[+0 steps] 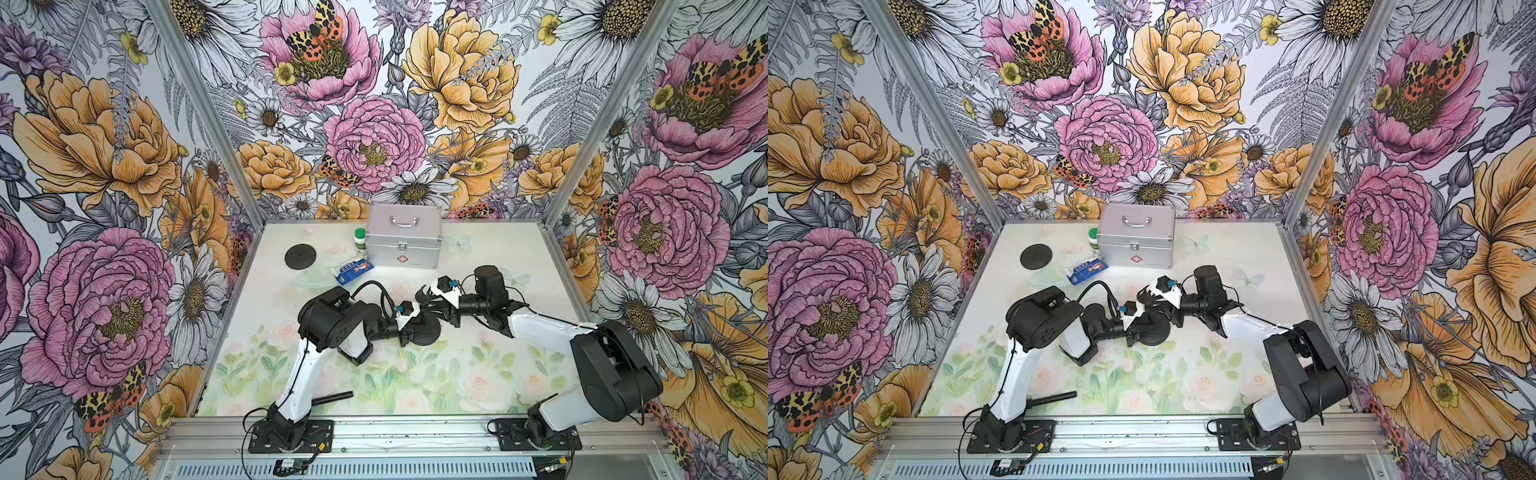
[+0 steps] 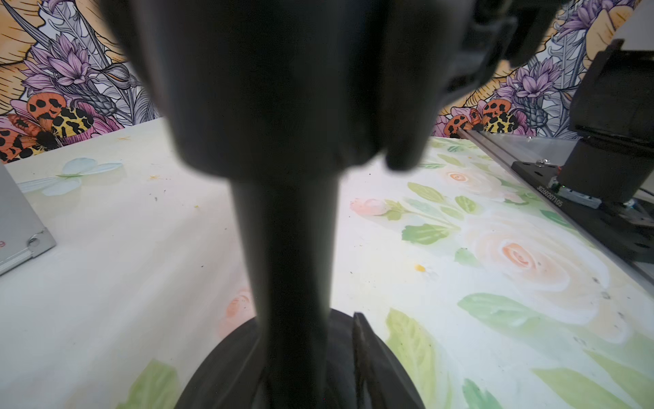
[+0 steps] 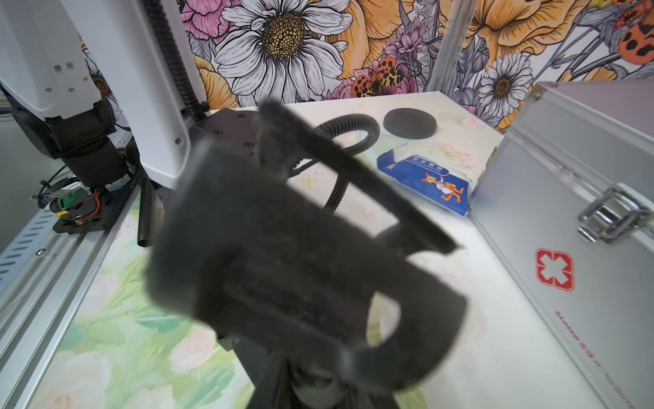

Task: Assemble a microphone stand
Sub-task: Screw the microphone stand pole into the microphone stand base.

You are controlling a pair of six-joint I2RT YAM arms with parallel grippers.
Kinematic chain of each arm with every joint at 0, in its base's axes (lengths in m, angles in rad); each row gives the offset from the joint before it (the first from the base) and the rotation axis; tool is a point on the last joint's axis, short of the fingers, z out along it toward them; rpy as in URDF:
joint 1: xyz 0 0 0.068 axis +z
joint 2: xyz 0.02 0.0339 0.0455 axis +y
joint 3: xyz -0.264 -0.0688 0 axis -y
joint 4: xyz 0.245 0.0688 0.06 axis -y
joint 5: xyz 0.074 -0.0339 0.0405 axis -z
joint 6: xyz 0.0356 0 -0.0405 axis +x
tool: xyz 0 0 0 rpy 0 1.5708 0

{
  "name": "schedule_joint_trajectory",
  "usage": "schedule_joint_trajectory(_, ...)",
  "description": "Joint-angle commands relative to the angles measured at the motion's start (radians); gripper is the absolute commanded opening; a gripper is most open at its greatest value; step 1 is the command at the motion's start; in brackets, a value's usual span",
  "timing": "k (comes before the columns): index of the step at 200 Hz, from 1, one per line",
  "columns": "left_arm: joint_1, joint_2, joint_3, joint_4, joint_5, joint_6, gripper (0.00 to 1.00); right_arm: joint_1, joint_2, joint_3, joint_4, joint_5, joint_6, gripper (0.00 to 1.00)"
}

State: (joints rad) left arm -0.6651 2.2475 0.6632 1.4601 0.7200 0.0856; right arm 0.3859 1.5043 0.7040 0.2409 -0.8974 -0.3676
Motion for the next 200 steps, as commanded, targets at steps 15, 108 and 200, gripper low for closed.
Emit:
schedule_joint_trajectory(15,-0.019,0.039,-0.009,-0.048,0.016,0.002,0.34,0.071,-0.078,-0.143,0.224,0.472,0.294,0.0)
schedule_joint_trajectory(108,-0.019,0.04,-0.004,-0.049,0.021,-0.005,0.33,0.285,-0.107,-0.28,0.404,0.615,0.211,0.46)
schedule_joint_trajectory(200,-0.02,0.036,-0.007,-0.048,0.02,-0.005,0.34,0.002,0.002,0.073,-0.212,-0.146,-0.137,0.47)
